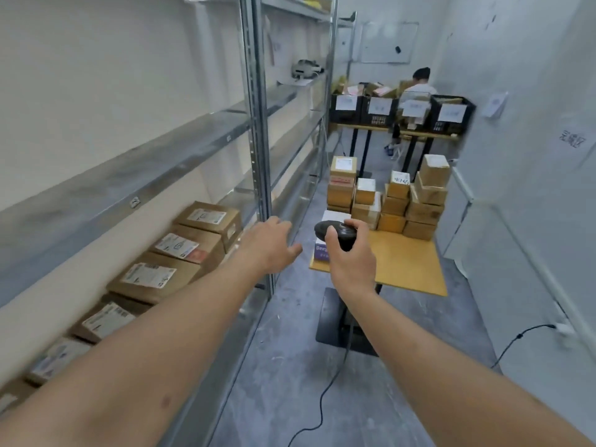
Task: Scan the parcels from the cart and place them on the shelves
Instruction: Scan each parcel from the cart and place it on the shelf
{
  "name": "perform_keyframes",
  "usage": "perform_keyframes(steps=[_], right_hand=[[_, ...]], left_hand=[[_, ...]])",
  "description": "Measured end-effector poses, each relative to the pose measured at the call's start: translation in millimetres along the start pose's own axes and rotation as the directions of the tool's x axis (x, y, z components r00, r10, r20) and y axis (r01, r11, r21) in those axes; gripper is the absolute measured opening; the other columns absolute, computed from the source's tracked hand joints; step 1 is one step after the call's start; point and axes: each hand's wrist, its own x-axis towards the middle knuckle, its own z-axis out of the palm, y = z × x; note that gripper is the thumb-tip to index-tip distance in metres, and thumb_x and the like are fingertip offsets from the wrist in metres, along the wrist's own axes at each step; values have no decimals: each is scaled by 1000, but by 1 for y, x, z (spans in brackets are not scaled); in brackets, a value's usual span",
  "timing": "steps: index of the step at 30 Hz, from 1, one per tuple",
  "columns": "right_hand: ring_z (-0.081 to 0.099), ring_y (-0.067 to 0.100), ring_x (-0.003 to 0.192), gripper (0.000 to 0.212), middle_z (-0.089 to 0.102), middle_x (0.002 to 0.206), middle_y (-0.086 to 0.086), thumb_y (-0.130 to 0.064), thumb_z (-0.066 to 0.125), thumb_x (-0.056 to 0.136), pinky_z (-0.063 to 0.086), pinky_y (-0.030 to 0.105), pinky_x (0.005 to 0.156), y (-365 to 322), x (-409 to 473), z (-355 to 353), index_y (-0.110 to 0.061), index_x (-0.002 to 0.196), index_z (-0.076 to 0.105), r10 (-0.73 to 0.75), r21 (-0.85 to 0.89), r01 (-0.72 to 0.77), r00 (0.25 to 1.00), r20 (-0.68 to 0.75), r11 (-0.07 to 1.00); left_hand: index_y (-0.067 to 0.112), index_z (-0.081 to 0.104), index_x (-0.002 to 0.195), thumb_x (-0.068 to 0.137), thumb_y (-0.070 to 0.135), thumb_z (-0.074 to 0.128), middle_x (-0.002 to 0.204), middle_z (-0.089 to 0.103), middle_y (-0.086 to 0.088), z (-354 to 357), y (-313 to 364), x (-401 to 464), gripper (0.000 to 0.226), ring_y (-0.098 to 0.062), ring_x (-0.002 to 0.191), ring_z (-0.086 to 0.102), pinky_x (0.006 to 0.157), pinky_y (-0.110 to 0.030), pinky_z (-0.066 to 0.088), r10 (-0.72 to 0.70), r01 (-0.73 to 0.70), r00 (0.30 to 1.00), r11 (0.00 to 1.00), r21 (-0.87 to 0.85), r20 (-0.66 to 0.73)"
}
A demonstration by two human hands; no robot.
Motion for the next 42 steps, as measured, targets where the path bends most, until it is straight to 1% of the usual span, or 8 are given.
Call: perform_keyframes(steps=[2, 7, 10, 15, 21, 32, 39, 42], right_hand=[[61, 1, 88, 27, 61, 100, -19, -48, 60, 103, 43, 19, 64, 11, 22, -9, -36, 125, 50, 25, -17, -26, 998, -49, 1000], [65, 7, 90, 27, 65, 103, -17, -50, 60, 101, 55, 32, 73, 44, 84, -28, -38, 124, 51, 85, -38, -90, 988, -132, 995], [65, 7, 91, 28, 65, 103, -17, -50, 60, 101, 55, 33, 76, 71, 132, -37, -39, 124, 50, 102, -42, -109, 985, -140, 993], [62, 2, 92, 27, 63, 102, -20, -48, 61, 102, 50, 27, 75, 119, 212, -48, -38, 125, 51, 155, -21, -158, 983, -94, 987], [63, 4, 96, 26, 66, 108, -17, -49, 61, 101, 52, 28, 79, 167, 290, -51, -40, 124, 51, 215, -35, -215, 977, 3, 976], [62, 0, 90, 25, 63, 98, -24, -47, 61, 101, 53, 31, 82, 222, 377, -7, -38, 123, 53, 350, -77, -346, 935, 57, 935], [60, -5, 89, 24, 62, 98, -25, -46, 62, 101, 44, 17, 72, 260, 410, 43, -39, 122, 51, 440, -121, -437, 898, -1, 891], [61, -5, 90, 26, 63, 99, -25, -48, 62, 101, 45, 17, 72, 272, 420, 69, -40, 124, 51, 480, -143, -478, 877, -26, 867]], left_hand=[[21, 50, 149, 100, 59, 51, 150, 50, -6, 8, 15, 28, 62, -32, 135, 51, 108, -47, 47, 53, -53, 998, 999, -1, 13], [23, 47, 152, 100, 59, 56, 152, 51, -3, 35, 54, 98, 64, -28, 134, 54, 105, -45, 48, 111, -110, 993, 994, -13, 48], [24, 44, 154, 99, 60, 56, 155, 48, -2, 57, 75, 141, 67, -27, 135, 53, 105, -46, 50, 99, -97, 993, 995, -19, 72], [23, 46, 153, 100, 57, 53, 153, 50, -4, 98, 108, 213, 63, -29, 133, 53, 104, -47, 50, 49, -48, 986, 999, -13, 161], [21, 47, 151, 99, 54, 53, 150, 51, -5, 140, 136, 276, 63, -30, 131, 54, 105, -47, 49, -78, 87, 969, 996, -26, 236], [17, 54, 136, 96, 53, 54, 136, 55, -7, 206, 121, 370, 54, -31, 119, 58, 96, -47, 51, -162, 189, 930, 981, -52, 330], [16, 49, 139, 91, 56, 61, 140, 51, -8, 264, 88, 426, 63, -33, 122, 56, 95, -46, 51, -128, 183, 914, 977, -111, 384], [16, 44, 144, 87, 59, 66, 146, 46, -8, 285, 74, 450, 75, -35, 127, 52, 99, -49, 50, -117, 191, 905, 971, -144, 409]])
